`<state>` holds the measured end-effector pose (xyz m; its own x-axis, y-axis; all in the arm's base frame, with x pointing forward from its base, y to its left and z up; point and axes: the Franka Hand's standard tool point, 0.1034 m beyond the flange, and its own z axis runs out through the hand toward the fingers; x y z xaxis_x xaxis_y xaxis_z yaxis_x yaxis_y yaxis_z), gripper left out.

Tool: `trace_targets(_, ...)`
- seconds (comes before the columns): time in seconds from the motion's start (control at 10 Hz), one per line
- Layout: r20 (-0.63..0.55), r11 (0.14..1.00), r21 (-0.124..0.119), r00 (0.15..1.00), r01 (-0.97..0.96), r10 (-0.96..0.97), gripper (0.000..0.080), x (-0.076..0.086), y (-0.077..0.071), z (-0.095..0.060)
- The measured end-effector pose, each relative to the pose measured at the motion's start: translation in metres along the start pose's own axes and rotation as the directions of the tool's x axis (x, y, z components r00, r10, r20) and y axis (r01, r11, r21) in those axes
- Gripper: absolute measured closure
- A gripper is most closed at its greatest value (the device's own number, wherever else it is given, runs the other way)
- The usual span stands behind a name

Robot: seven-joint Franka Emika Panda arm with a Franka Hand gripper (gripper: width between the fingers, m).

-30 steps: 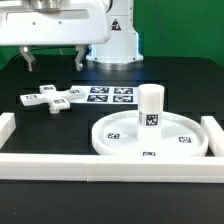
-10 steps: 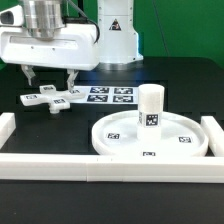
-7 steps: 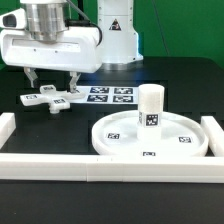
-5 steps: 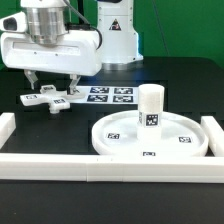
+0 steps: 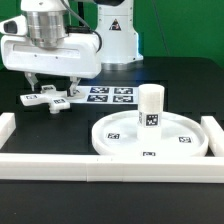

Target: Assemble round table

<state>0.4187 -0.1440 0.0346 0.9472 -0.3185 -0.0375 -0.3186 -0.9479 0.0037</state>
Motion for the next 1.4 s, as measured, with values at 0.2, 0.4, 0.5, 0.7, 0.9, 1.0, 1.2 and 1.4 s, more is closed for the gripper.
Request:
trace_targets(0.2, 0.008, 1.000, -0.003, 1.000, 0.001, -0.001, 0.0150, -0.002, 0.002, 0.004)
trace_targets(0.4, 0.013, 1.000, -0.005, 1.000, 0.002, -0.002, 0.0150, -0.003, 0.002, 0.006)
trace_targets(0.5, 0.017, 1.000, -0.006, 1.000, 0.003, -0.003, 0.0150, -0.004, 0.002, 0.008)
trace_targets(0.7, 0.022, 1.000, -0.008, 1.000, 0.012, -0.012, 0.0150, -0.005, 0.003, 0.010)
trace_targets(0.9, 0.025, 1.000, -0.009, 0.999, 0.024, -0.024, 0.0150, -0.005, 0.006, 0.012)
trace_targets(1.0, 0.024, 1.000, -0.009, 0.999, 0.025, -0.025, 0.0244, -0.004, 0.006, 0.012)
trace_targets(1.2, 0.022, 0.999, -0.005, 0.999, 0.036, -0.036, 0.0352, 0.001, 0.004, 0.010)
trace_targets(1.4, 0.019, 0.997, -0.001, 0.997, 0.074, -0.074, 0.0352, 0.007, 0.003, 0.007)
